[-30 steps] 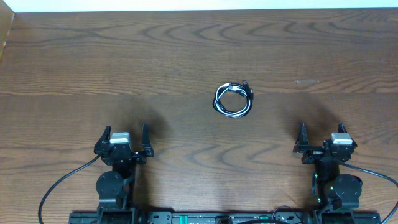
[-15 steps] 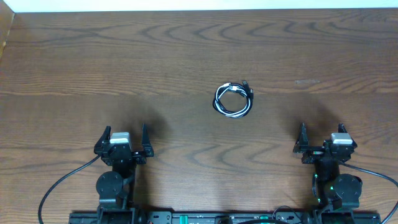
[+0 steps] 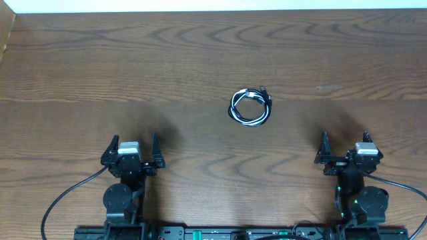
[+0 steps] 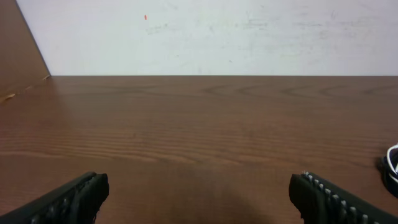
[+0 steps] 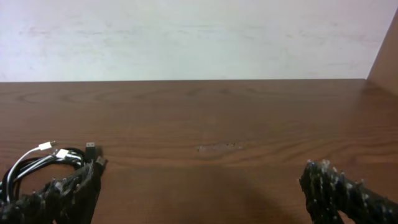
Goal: Untangle cables
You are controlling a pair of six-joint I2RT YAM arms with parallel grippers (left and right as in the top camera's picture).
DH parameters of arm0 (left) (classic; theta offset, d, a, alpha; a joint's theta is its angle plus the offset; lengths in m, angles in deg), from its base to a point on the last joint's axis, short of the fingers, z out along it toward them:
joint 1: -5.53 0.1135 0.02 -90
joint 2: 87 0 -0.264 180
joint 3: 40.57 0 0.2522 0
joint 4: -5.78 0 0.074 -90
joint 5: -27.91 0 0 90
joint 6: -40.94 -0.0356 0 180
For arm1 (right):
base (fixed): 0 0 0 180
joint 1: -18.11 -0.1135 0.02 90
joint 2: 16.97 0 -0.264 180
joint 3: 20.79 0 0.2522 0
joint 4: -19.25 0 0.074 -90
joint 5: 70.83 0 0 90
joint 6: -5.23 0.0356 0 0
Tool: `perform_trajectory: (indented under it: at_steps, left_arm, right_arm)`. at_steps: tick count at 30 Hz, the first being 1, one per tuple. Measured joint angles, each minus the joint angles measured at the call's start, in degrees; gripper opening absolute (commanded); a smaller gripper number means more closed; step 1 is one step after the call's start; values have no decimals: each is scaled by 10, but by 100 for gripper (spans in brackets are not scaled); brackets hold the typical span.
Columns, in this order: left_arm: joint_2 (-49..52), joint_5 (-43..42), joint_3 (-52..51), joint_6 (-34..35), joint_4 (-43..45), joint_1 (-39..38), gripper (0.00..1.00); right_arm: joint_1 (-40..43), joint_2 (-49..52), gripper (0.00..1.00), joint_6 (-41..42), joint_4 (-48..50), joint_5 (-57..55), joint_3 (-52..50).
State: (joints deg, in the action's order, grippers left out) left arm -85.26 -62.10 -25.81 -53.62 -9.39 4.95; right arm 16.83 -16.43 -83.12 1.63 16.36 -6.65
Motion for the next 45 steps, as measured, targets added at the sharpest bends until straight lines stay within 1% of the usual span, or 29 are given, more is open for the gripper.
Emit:
perform_trajectory:
  at_steps: [37, 40, 45]
  left_arm:
    - [0, 2, 0, 0, 2, 0, 98]
    - [0, 4, 18, 0, -34, 0, 98]
    - [8, 4, 93, 0, -163, 0, 98]
  right_arm:
    - [0, 0, 99, 0, 0, 0, 0]
    - [0, 0, 99, 0, 0, 0, 0]
    - [0, 0, 99, 0, 0, 0, 0]
